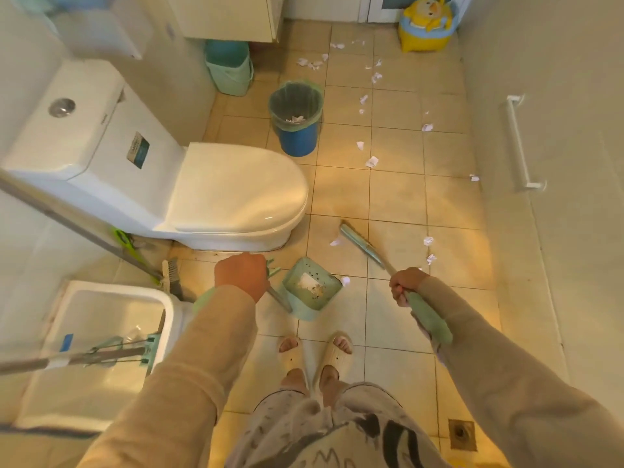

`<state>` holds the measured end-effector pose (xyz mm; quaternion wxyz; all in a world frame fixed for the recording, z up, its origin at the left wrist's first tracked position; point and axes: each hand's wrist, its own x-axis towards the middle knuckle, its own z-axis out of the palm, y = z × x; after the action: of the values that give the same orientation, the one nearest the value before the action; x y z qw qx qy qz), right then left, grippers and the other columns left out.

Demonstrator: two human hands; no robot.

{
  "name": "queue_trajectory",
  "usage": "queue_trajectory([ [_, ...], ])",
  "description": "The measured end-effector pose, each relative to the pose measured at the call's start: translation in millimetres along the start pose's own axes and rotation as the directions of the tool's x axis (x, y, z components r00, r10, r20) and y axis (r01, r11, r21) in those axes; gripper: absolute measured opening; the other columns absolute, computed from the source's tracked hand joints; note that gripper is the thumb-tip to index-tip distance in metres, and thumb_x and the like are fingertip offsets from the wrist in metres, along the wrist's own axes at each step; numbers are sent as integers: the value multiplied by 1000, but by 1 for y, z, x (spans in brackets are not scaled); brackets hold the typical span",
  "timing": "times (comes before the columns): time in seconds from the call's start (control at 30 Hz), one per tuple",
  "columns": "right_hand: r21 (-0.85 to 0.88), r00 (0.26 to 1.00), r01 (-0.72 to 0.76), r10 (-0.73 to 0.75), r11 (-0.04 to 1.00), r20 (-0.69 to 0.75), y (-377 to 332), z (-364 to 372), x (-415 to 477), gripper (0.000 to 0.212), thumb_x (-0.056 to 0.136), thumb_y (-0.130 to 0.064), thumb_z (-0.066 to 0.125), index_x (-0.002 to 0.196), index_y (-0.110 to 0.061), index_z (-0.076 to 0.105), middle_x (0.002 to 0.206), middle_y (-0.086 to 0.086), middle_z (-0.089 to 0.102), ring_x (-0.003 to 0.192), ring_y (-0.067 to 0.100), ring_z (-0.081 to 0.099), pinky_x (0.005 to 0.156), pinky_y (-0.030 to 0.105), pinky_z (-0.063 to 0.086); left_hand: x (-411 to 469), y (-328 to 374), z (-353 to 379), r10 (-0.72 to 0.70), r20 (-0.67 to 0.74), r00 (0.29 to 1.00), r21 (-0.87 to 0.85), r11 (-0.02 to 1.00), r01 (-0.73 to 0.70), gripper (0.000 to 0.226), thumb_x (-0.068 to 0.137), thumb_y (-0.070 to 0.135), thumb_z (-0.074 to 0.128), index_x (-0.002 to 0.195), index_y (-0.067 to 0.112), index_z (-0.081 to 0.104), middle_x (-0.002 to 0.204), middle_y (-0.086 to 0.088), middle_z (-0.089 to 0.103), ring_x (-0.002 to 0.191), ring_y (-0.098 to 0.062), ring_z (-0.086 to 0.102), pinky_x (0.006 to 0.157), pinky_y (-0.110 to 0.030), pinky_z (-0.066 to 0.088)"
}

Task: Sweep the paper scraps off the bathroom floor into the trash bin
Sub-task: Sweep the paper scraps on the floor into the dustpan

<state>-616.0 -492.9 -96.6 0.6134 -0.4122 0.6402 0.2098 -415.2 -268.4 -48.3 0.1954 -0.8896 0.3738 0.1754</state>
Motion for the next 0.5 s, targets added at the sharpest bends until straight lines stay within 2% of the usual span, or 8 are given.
queue_trajectory([
  [0.1,-167,999,-43,46,985,12,4,6,2,24,92,2,34,70,-8,39,26,3,35,16,11,31,31,9,32,4,-4,-1,-42,5,999,-8,999,42,16,87,33,58,92,21,67,87,1,67,84,-21,65,62,-26,39],
  [0.2,-361,998,-48,60,931,22,12,1,-2,22,91,3,35,72,-6,40,29,3,35,18,11,32,33,10,31,8,-5,-3,-42,13,999,-19,999,42,18,86,36,61,91,20,67,88,0,68,83,-22,66,63,-25,41],
  [0.3,-517,997,-24,57,856,47,17,-9,-7,22,87,5,38,69,-7,40,37,5,37,31,13,36,37,15,31,8,-3,-5,-36,9,999,-24,999,36,18,85,37,62,91,21,67,89,0,69,82,-22,66,62,-25,42],
  [0.37,-570,996,1,51,822,75,19,-17,-12,23,85,6,39,67,-8,39,43,6,37,37,14,35,38,17,32,9,-3,-5,-35,3,999,-16,999,35,17,85,35,61,92,21,67,89,0,68,82,-21,65,61,-25,41],
  [0.5,-535,994,8,51,845,95,26,-27,-19,22,86,5,40,68,-7,41,42,5,37,26,11,35,35,14,31,12,-7,-6,-15,9,1000,-27,1000,15,19,86,35,61,95,20,66,94,-1,68,86,-22,65,64,-25,43],
])
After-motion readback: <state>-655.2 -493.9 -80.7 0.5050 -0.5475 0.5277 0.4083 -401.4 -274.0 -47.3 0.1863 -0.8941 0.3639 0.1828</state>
